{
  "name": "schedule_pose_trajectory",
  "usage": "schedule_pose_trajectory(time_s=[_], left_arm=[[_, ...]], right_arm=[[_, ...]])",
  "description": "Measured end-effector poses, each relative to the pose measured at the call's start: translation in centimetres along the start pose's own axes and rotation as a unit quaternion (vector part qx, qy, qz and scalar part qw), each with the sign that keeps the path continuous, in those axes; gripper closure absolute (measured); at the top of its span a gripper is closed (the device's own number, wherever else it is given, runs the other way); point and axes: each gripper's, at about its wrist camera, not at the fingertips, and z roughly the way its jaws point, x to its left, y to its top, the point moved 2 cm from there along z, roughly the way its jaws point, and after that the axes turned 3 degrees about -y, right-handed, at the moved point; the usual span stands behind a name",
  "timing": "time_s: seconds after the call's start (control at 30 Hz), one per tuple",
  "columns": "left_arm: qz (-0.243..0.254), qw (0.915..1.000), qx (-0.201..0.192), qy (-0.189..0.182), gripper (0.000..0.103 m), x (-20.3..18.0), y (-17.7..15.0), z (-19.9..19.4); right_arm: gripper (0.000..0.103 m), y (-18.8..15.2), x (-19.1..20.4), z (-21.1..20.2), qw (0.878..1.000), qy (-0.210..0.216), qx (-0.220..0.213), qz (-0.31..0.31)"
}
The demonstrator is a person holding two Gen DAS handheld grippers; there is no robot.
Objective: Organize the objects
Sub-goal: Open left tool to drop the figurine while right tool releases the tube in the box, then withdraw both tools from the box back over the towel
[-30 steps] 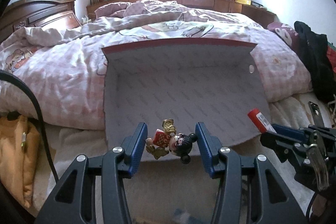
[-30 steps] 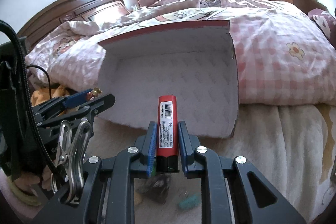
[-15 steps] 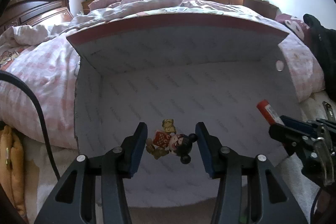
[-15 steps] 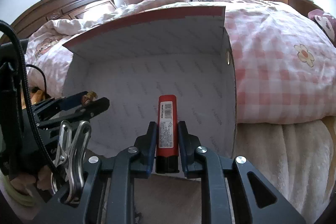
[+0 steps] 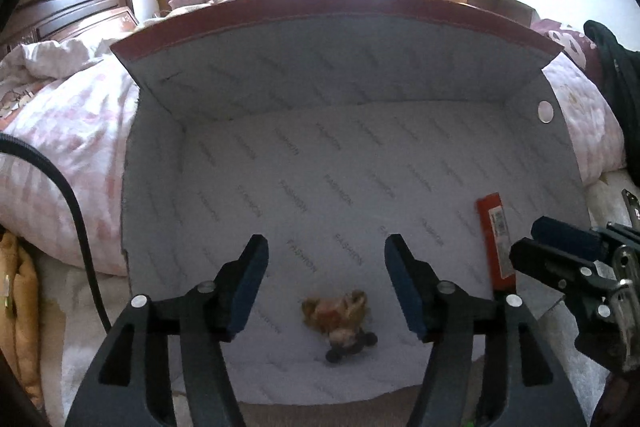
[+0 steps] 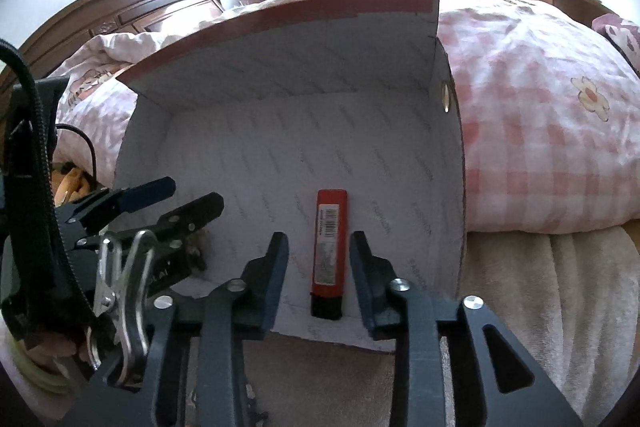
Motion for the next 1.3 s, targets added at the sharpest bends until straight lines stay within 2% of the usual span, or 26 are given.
schedule_pose_trajectory(time_s=[0.63, 1.3], left_arm=[[-0.001, 0.9999, -0.010, 0.011, 0.037, 0.1, -0.3, -5.3], [-0.032, 0.9990, -0.024, 0.022, 0.037, 1.3, -5.2, -13.7]], right_arm=[[0.067, -0.7, 0.9, -4.6, 1.000, 0.006, -0.011, 0.004], [0.067, -5.2, 4.2, -10.7, 1.000, 0.018, -0.003, -0.007]])
